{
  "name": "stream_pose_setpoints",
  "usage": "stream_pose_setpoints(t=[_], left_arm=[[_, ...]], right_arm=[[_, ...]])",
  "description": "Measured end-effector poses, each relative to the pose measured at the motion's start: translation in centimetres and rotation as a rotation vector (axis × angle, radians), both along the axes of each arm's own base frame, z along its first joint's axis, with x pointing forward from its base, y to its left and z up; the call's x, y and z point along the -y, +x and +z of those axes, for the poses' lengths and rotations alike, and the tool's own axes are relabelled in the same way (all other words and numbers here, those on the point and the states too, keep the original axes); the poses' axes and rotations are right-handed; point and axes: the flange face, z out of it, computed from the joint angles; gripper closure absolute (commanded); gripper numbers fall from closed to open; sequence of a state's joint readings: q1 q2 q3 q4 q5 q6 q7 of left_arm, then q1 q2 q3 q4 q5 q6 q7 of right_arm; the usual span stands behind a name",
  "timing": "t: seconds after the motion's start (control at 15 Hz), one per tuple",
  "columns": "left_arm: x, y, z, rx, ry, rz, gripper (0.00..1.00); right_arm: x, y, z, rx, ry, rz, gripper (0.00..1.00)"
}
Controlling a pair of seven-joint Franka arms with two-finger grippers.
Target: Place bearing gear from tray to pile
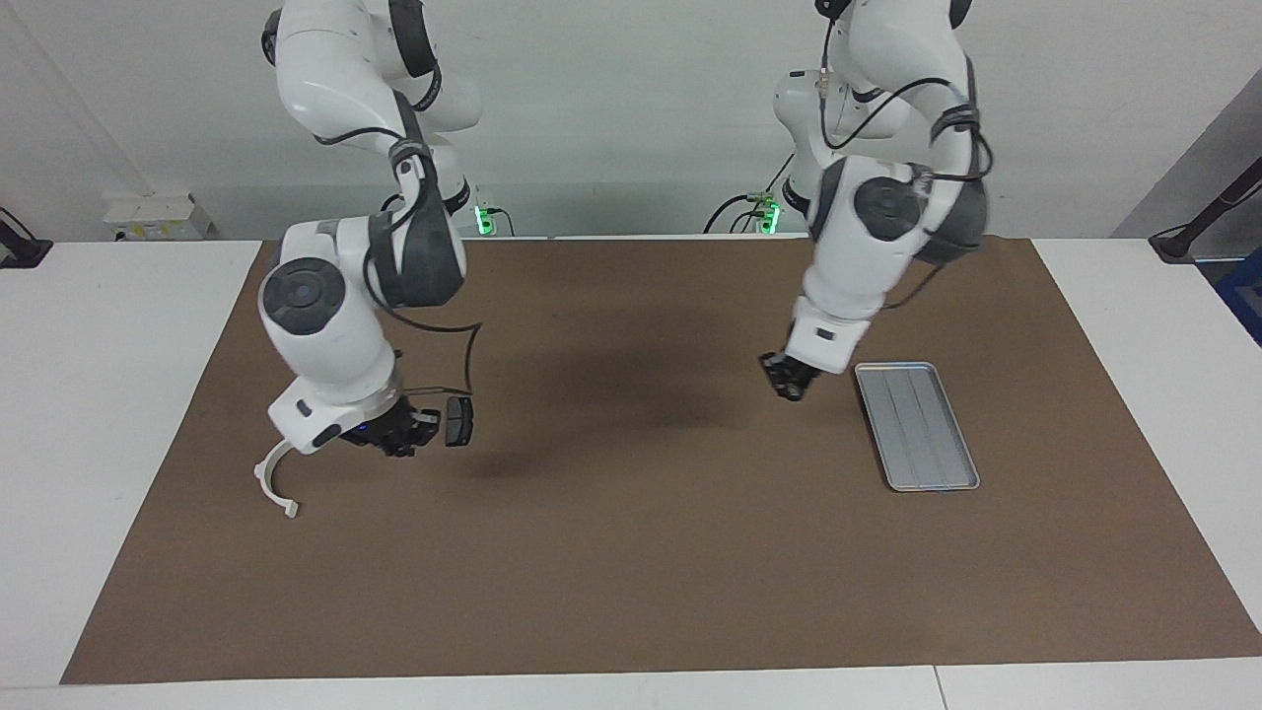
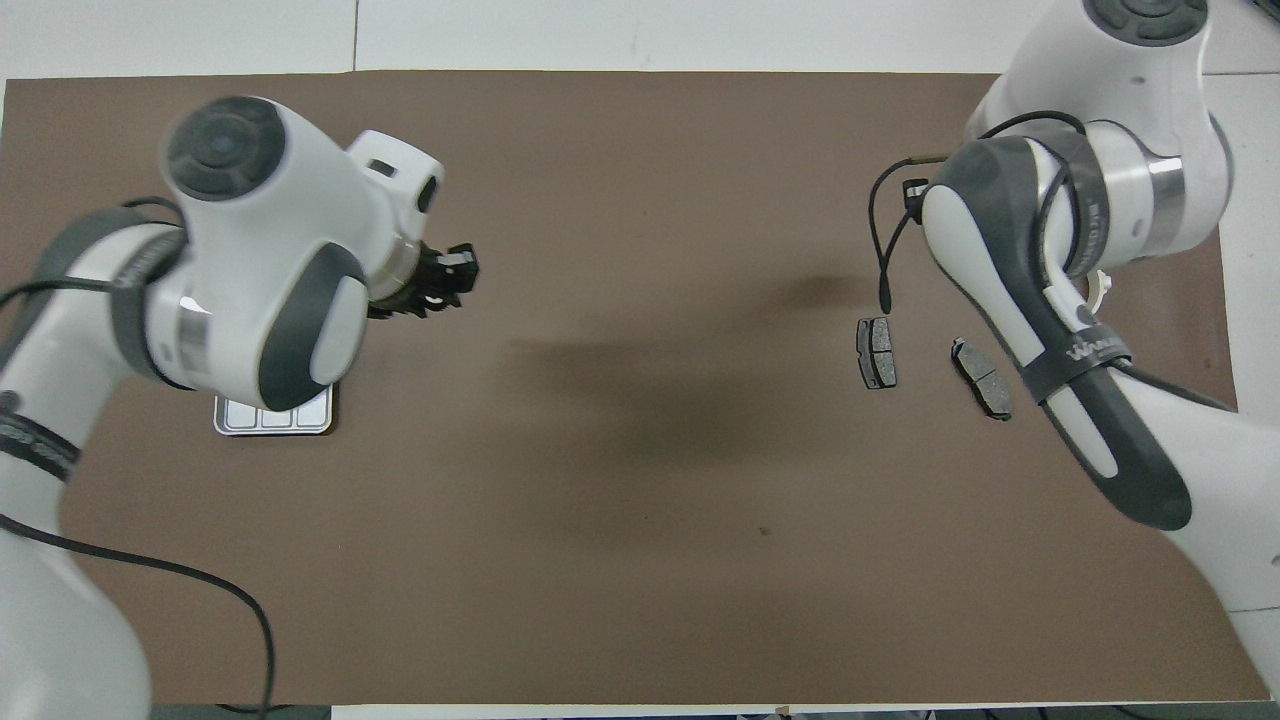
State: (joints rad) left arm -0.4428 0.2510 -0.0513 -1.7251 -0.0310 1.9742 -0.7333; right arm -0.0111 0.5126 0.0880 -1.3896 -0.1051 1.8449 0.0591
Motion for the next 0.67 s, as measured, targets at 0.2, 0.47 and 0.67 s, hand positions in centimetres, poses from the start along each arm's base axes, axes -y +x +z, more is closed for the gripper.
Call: stream_pose_setpoints(t=[0.2,0.47,0.67], left_arm=[[8.1,-4.5,-2.5,0.022,-0.015,0.043,1.0],[11.7,-5.0,-9.6,0.042,-0.021,0.09,1.0],[12.5,-5.2,-12.1,0.06,-0.03,0.109,1.0]], right_arm=[[6.0,0.3,-5.4,0.027,0.014,0.033,1.0],[6.2,0.7,-10.9,0.045,0.026,0.038,1.0],[5.9,1.0,-12.0,0.059,0.031,0.043,1.0]])
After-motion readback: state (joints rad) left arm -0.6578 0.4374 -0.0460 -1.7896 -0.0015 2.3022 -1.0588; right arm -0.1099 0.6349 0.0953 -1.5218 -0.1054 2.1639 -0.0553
